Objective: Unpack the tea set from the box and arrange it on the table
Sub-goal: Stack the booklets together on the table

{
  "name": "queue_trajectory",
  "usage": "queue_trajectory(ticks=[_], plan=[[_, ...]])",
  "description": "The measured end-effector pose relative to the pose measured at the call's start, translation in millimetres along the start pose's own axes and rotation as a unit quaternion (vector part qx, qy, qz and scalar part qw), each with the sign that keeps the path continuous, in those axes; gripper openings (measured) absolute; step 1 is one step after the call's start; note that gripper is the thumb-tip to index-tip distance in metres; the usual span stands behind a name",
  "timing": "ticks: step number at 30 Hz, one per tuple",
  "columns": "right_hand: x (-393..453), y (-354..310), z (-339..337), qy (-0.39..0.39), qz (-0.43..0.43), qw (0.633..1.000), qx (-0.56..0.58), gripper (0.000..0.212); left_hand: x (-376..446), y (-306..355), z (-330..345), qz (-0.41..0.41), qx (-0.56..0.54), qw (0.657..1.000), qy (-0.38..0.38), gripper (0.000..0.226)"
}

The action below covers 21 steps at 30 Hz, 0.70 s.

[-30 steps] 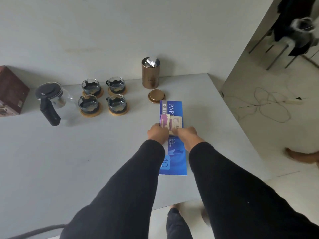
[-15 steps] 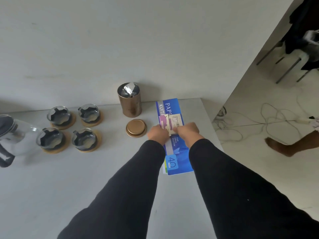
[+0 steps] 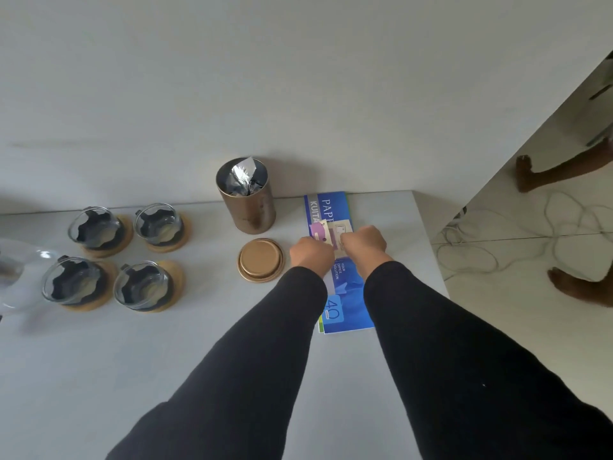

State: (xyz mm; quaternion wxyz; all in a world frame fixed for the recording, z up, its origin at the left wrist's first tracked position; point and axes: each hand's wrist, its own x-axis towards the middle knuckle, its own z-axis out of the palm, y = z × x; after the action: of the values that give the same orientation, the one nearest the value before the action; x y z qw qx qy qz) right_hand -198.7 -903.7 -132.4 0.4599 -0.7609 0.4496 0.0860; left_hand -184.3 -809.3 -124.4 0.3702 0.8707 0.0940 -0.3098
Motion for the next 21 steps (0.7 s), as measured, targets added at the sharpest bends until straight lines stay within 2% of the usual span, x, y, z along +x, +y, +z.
queue_trajectory(ticks=[2, 5, 7, 17, 21], plan=[[0.0, -3.4, -0.5, 0.000, -0.002, 1.000, 0.006, 0.030, -1.1, 1.6, 1.1, -0.015, -0.027, 0.999, 0.008, 0.031], [-0.6, -8.5, -3.6, -0.005, -0.009, 1.000, 0.017, 0.024, 4.6, -2.4, 3.4, 0.010, -0.066, 0.997, 0.037, 0.035], [1.3, -8.5, -3.5, -0.009, -0.019, 0.999, 0.030, 0.016, 5.7, -4.1, 3.7, 0.007, -0.086, 0.996, 0.030, 0.030], [5.4, -5.5, -4.3, -0.023, -0.011, 0.995, 0.094, 0.012, 3.8, -4.7, 5.7, 0.043, -0.117, 0.992, 0.004, 0.025], [6.4, -4.1, -4.2, -0.030, -0.015, 0.995, 0.094, 0.014, 3.7, -5.1, 8.9, 0.029, -0.099, 0.995, 0.000, 0.037]])
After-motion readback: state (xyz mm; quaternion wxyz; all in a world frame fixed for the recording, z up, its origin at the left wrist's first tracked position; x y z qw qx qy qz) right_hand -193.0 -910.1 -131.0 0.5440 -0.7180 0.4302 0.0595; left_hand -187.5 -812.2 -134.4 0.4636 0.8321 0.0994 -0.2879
